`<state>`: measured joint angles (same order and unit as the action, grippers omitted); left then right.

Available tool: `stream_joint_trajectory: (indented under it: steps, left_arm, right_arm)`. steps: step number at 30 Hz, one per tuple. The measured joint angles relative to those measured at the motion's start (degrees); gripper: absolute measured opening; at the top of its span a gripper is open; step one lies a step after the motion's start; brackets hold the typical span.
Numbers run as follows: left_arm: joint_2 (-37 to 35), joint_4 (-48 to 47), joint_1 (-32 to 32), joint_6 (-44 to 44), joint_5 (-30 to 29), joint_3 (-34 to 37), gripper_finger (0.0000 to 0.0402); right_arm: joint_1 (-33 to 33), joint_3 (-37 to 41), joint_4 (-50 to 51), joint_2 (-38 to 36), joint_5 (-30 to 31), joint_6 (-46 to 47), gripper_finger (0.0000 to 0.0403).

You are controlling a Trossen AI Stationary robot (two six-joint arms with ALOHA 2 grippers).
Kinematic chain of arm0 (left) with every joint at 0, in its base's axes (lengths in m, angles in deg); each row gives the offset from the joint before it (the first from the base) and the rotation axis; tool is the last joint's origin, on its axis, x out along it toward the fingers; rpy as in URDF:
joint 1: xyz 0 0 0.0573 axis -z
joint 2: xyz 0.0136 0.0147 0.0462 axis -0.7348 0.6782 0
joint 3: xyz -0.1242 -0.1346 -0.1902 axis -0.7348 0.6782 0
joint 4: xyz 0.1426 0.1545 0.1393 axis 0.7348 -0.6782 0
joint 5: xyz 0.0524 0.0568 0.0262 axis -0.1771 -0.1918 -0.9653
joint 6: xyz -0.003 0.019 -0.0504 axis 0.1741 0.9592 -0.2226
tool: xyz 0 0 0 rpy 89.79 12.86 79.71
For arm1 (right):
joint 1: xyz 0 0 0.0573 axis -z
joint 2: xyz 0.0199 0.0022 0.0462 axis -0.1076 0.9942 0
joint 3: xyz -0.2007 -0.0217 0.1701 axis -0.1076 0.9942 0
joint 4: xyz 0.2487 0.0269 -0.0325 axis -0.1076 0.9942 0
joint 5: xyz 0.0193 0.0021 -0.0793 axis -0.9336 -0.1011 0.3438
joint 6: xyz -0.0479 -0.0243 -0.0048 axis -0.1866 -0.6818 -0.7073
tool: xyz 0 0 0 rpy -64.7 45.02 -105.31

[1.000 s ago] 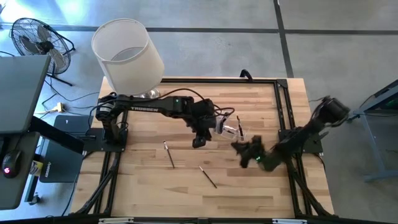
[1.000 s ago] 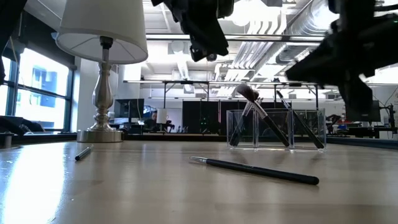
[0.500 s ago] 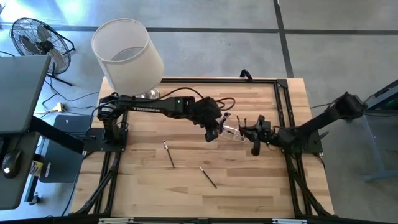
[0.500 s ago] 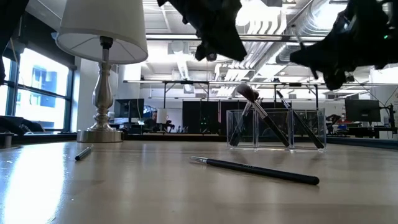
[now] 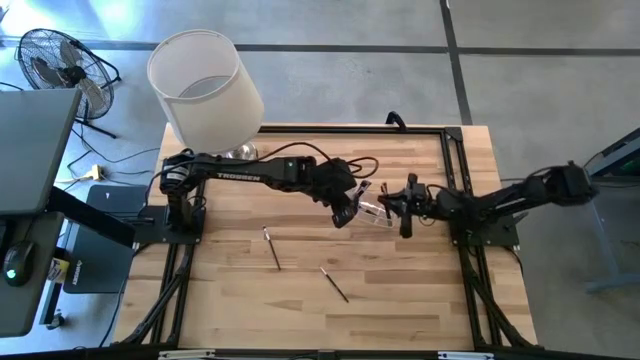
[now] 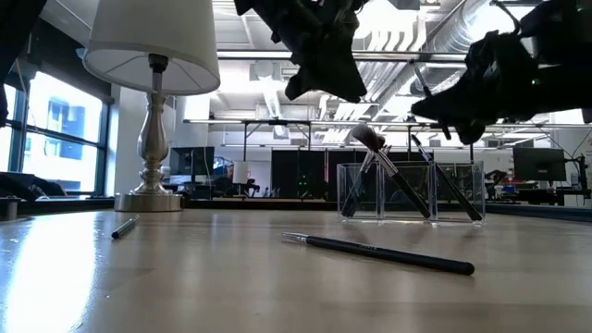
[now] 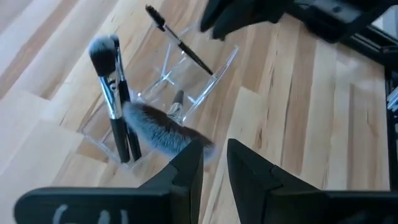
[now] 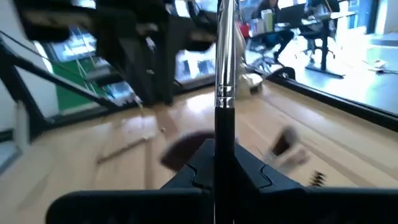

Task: Put items in baskets/containers
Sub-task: Put the black eyeshadow brush into the transparent organizer

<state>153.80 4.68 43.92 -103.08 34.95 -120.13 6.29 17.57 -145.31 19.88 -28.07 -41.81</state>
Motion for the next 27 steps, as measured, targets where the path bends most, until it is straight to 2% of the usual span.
stream_joint_trajectory:
  steps: [7, 12, 20, 27]
  left_arm:
    - [-0.02, 0.06, 0.02, -2.06, 0.04, 0.01, 0.0072]
    - [-0.02, 0.10, 0.02, -2.97, 0.09, 0.01, 0.0072]
    - [-0.02, 0.08, 0.02, -3.04, 0.04, 0.01, 0.0072]
    - [-0.02, 0.12, 0.02, -3.35, 0.02, 0.01, 0.0072]
  right_arm:
    - [3.49, 0.00, 8.54, 0.02, -3.43, -0.79, 0.0020]
    - [4.14, 0.00, 9.02, 0.02, -2.70, -2.15, 0.0019]
    - [4.12, 0.00, 10.26, 0.02, -1.49, -2.15, 0.0062]
    - [4.12, 0.00, 8.67, 0.02, -1.23, -2.26, 0.0070]
